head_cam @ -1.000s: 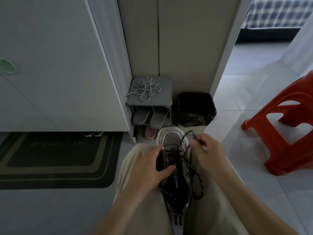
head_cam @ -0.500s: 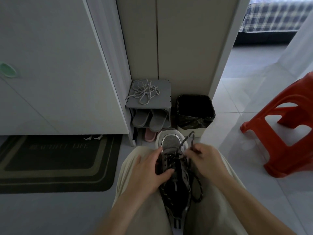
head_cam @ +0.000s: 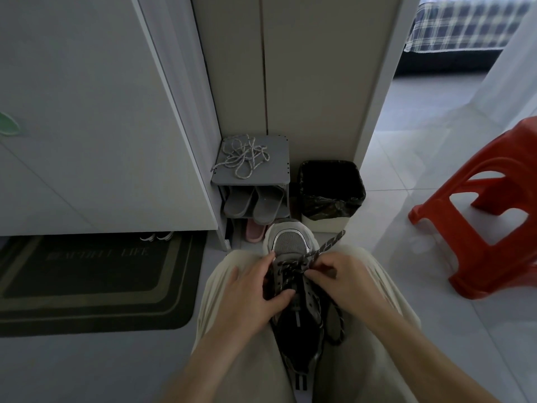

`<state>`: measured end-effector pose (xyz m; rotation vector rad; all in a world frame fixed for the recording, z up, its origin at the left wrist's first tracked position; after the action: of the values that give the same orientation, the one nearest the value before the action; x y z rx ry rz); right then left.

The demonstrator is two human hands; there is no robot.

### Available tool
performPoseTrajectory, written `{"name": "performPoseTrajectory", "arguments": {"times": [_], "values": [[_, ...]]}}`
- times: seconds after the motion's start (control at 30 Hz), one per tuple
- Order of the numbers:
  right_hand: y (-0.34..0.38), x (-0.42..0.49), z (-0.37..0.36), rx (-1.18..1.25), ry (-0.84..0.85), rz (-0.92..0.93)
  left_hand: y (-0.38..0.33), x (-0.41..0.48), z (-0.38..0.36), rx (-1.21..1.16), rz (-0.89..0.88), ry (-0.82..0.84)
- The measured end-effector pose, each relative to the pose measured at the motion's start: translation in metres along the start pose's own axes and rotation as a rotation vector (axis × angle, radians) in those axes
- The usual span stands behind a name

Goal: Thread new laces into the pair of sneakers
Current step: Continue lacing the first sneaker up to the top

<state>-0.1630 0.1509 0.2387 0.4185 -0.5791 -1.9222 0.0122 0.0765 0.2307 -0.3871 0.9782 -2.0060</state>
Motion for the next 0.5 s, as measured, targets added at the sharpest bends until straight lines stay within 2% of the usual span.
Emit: {"name": "performPoseTrajectory", "arguments": {"times": [0.07, 0.2, 0.23, 0.37, 0.5], "values": [[0.0, 0.004, 0.003, 0.034, -0.034, -0.027, 0.0, -0.001, 0.0, -0.013, 0.008, 0.004], [-0.006, 0.017, 0.024, 0.286, -0.253, -0.168, -0.009, -0.004, 0.005, 0.003, 0.014, -0.002], [-0.006, 0.017, 0.025, 0.282, -0.24, -0.164, -0.01, -0.005, 0.005, 0.011, 0.018, -0.004], [0.0, 0.001, 0.013, -0.043, 0.048, -0.071, -0.013, -0.005, 0.006, 0.01, 0.025, -0.002], [-0.003, 0.002, 0.003, 0.008, 0.042, -0.078, -0.017, -0.008, 0.005, 0.079, 0.044, 0.066]]}}
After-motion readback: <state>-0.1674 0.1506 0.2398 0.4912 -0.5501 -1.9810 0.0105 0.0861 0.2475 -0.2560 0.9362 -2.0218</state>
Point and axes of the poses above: each hand's wrist, its own x-axis towards the middle knuckle, its own z-axis out of the back of the hand, y = z × x, the point moved 1 cm from there along x, towards the middle knuckle, and after that the axes turned 10 degrees about -x, right-handed, at the moved point
